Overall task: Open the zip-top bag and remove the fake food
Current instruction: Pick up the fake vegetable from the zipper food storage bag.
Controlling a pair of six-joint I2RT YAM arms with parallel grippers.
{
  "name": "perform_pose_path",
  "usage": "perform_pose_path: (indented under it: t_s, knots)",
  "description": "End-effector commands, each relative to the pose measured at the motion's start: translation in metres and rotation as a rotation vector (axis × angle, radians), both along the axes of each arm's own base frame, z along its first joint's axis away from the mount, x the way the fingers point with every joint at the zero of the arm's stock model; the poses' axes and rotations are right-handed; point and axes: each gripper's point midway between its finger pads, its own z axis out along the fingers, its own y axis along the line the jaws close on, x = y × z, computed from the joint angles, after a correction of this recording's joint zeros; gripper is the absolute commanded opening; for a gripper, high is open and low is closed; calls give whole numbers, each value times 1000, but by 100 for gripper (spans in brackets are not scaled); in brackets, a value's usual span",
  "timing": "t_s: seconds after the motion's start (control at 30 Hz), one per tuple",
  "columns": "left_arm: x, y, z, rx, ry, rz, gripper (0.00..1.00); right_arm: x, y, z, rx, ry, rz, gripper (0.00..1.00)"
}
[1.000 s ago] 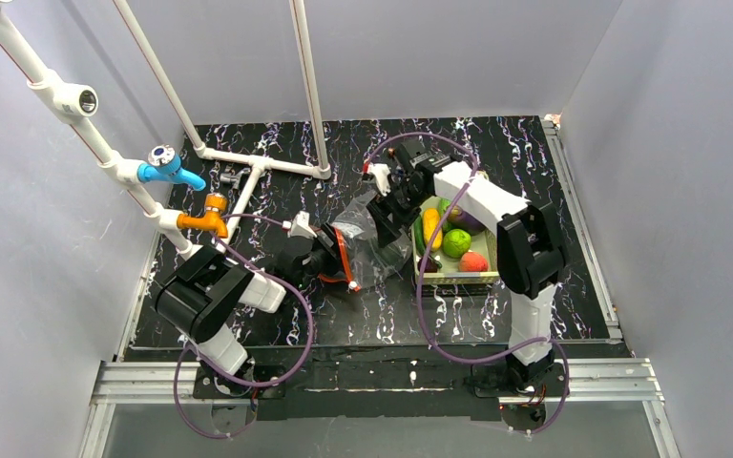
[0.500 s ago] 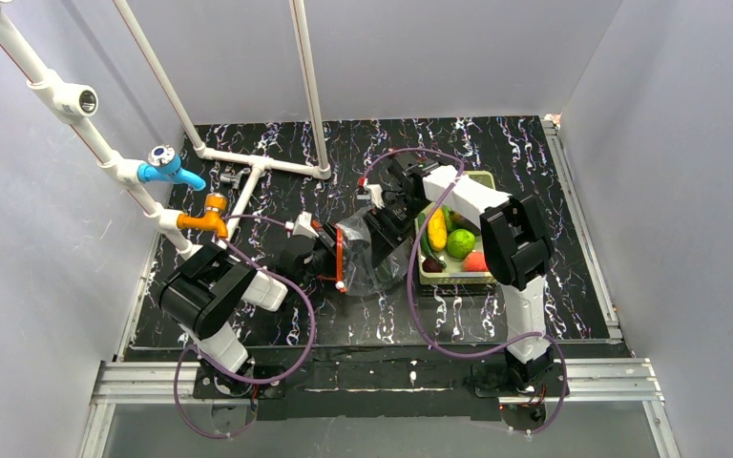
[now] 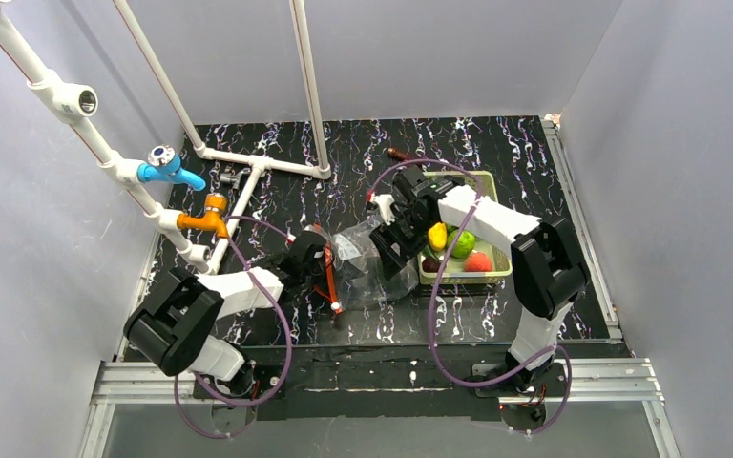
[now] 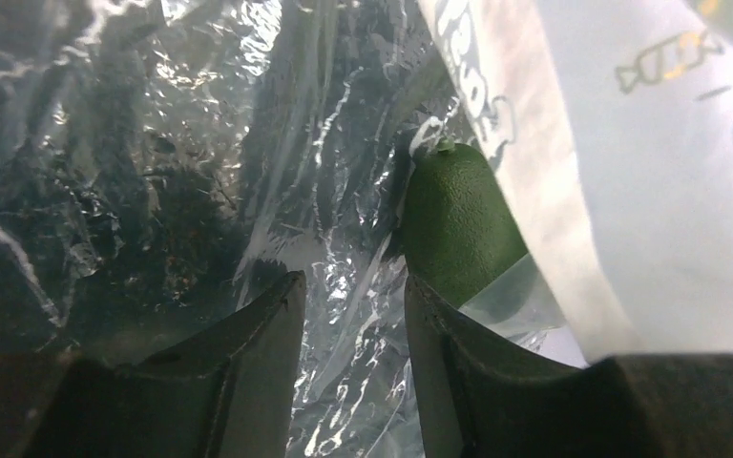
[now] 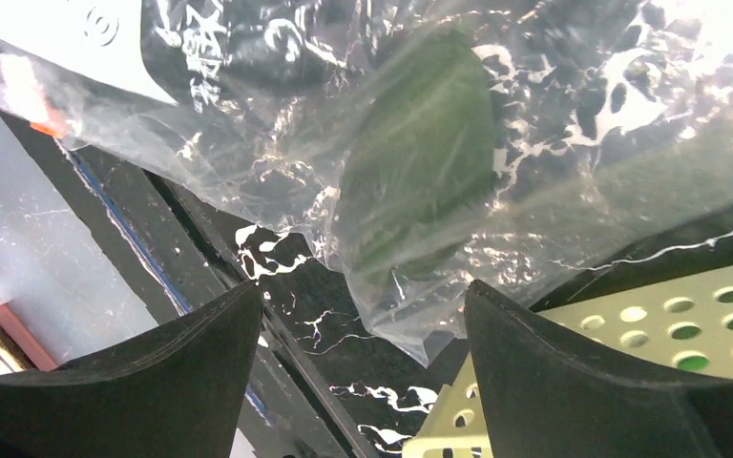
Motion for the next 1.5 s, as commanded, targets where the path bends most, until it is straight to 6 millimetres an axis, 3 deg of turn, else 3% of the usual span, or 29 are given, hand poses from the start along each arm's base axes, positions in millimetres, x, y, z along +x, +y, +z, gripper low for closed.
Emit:
perform_pose_path:
  t_s: [0.0, 0.27, 0.7, 1.1, 1.47]
  knots:
    - [11, -22, 23, -61, -60, -79, 43, -13, 0, -27, -73, 44, 15, 84]
    - [19, -40, 23, -150, -60, -87, 45, -18, 5, -41, -71, 126, 24, 84]
    - [26, -51, 28, -278, -34, -18, 56, -28, 26, -22, 98, 234, -12, 84]
    - [-3, -46, -2, -125, 212, 20, 55, -16, 29, -28, 139, 176, -17, 84]
    - [2, -81, 21, -280, 214, -59, 59, -16, 30, -27, 160, 163, -12, 84]
